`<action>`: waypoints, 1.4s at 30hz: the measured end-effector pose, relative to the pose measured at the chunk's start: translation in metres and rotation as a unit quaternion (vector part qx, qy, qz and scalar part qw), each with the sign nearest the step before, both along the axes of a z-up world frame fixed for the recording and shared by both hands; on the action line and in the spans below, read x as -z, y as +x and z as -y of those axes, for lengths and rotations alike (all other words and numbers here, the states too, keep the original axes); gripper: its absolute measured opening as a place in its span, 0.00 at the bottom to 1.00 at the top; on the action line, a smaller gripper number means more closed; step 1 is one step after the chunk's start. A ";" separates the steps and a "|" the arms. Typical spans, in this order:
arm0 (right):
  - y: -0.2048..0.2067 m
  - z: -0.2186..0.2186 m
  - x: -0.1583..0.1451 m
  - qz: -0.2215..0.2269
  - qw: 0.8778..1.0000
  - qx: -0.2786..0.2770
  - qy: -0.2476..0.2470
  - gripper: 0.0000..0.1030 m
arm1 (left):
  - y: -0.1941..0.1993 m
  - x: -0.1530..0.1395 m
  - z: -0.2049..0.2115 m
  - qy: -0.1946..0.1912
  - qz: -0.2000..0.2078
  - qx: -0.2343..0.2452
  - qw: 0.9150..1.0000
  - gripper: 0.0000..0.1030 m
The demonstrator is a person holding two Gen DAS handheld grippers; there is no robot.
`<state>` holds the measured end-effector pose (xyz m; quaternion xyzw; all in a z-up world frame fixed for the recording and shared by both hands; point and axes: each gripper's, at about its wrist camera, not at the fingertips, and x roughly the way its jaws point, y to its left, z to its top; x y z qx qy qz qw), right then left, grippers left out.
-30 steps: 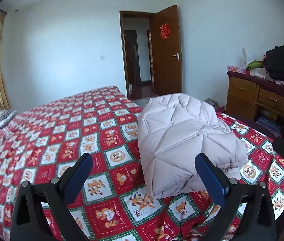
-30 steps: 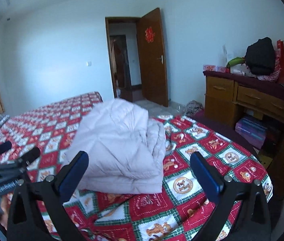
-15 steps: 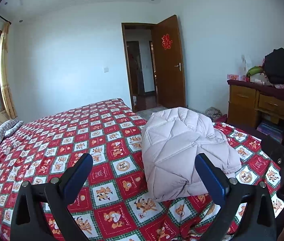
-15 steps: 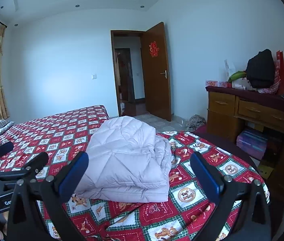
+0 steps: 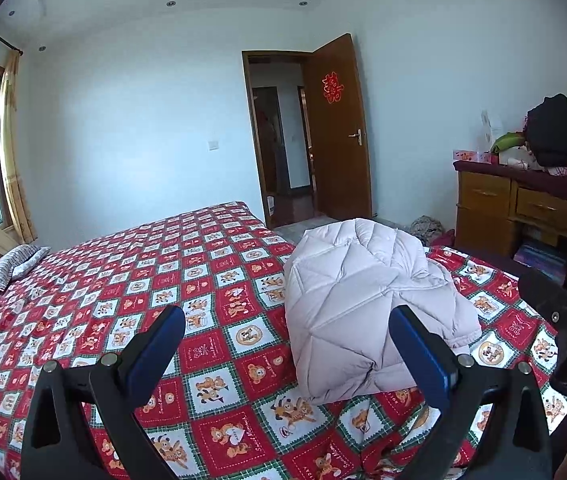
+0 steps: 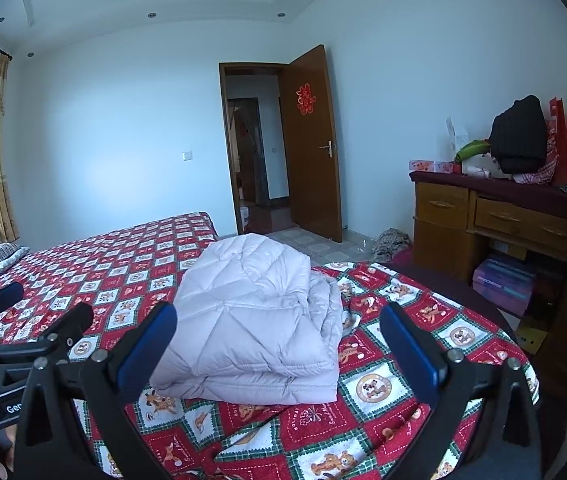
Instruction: Fold large clothes
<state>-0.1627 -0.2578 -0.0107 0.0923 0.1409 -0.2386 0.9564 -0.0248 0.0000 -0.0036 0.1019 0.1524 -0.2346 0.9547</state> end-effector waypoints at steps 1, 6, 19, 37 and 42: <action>0.000 0.001 0.000 0.000 1.000 0.000 0.001 1.00 | 0.000 0.000 0.000 0.001 0.000 -0.001 1.000 0.99; 0.000 0.002 -0.001 0.001 1.000 -0.001 0.002 1.00 | -0.001 -0.001 -0.001 -0.001 -0.003 -0.001 1.000 0.99; 0.001 0.003 -0.001 0.000 1.000 -0.004 0.003 1.00 | -0.001 -0.002 -0.004 -0.003 -0.006 -0.001 1.000 0.99; 0.001 0.000 -0.003 0.004 1.000 0.000 -0.007 1.00 | 0.000 -0.004 -0.006 -0.013 -0.002 -0.004 1.000 0.99; 0.001 0.001 -0.003 0.005 1.000 0.001 -0.009 1.00 | 0.000 -0.004 -0.005 -0.012 -0.003 -0.006 1.000 0.99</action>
